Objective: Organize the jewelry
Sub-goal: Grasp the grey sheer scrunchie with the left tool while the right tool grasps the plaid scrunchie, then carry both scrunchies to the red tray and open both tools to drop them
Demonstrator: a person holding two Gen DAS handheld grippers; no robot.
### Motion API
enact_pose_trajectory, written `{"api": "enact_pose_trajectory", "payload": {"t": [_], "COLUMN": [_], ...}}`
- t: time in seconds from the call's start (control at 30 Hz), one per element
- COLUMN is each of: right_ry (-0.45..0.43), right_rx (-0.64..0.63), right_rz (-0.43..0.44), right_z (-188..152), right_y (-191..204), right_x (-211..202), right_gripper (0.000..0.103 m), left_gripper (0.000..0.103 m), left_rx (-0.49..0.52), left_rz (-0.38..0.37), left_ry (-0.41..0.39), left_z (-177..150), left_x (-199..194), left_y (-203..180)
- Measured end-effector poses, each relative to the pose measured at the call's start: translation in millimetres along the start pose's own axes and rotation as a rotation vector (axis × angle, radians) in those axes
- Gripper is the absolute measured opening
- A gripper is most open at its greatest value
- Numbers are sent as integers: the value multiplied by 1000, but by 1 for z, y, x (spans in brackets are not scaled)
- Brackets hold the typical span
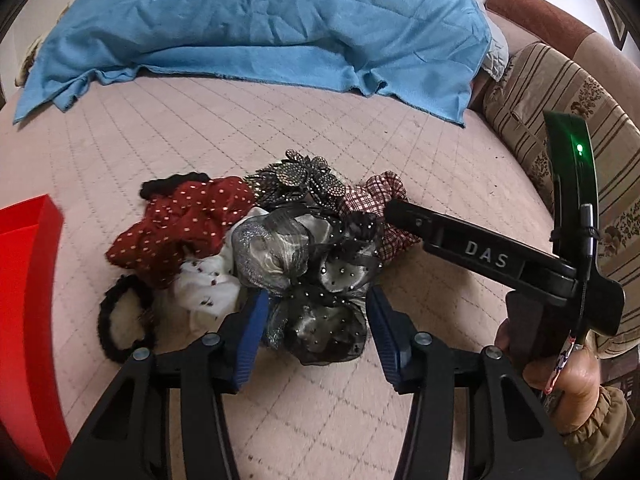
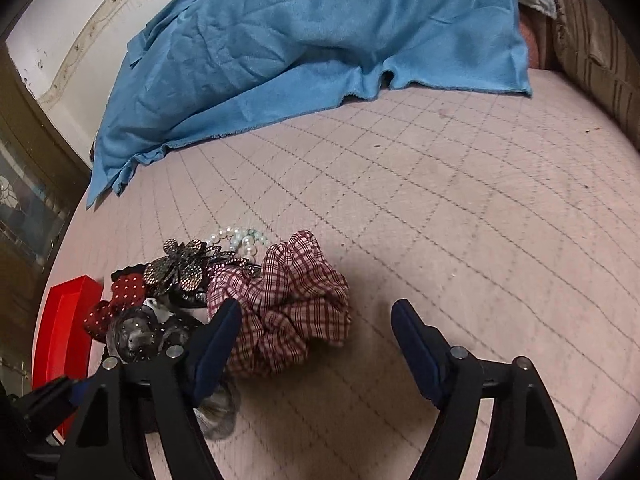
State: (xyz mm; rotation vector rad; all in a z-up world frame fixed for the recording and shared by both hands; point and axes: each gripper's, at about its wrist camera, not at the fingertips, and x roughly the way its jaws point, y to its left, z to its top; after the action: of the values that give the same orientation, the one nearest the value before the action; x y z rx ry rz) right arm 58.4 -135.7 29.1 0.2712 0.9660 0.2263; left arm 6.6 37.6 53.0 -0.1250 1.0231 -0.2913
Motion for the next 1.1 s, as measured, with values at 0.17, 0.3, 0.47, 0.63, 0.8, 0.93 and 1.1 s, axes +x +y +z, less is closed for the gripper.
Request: {"api": "enact_pose_trajectory", "payload": {"t": [0.17, 0.3, 0.47, 0.63, 0.8, 0.93, 1.1], "right_ry": [15, 27, -2, -32, -63, -80, -99], "right_rx": [0, 3, -3, -14, -29, -44, -88], "right_rz": [16, 33, 38, 46, 62, 66, 85], "right_z": [1, -2, -6, -11, -15, -20, -25], "right_y": [3, 3, 6, 12, 21, 34, 59], "right_x": [12, 16, 1, -24, -53, -72, -96], "right_gripper": [66, 33, 14, 11, 11, 11, 11], "left_gripper": [49, 15, 12, 12, 12, 12, 12], "left_rx": [-7, -13, -19, -33, -61, -96, -146], "left_rz": [-11, -20, -43, -69, -78, -63, -20], "left_ry": [11, 17, -14, -59, -106, -144, -187], "left_z": [1, -1, -3, -7, -15, -22, -32], "left_x": [10, 10, -8, -40, -74, -99, -127], "left_y": [1, 2, 3, 4, 16, 32, 65]}}
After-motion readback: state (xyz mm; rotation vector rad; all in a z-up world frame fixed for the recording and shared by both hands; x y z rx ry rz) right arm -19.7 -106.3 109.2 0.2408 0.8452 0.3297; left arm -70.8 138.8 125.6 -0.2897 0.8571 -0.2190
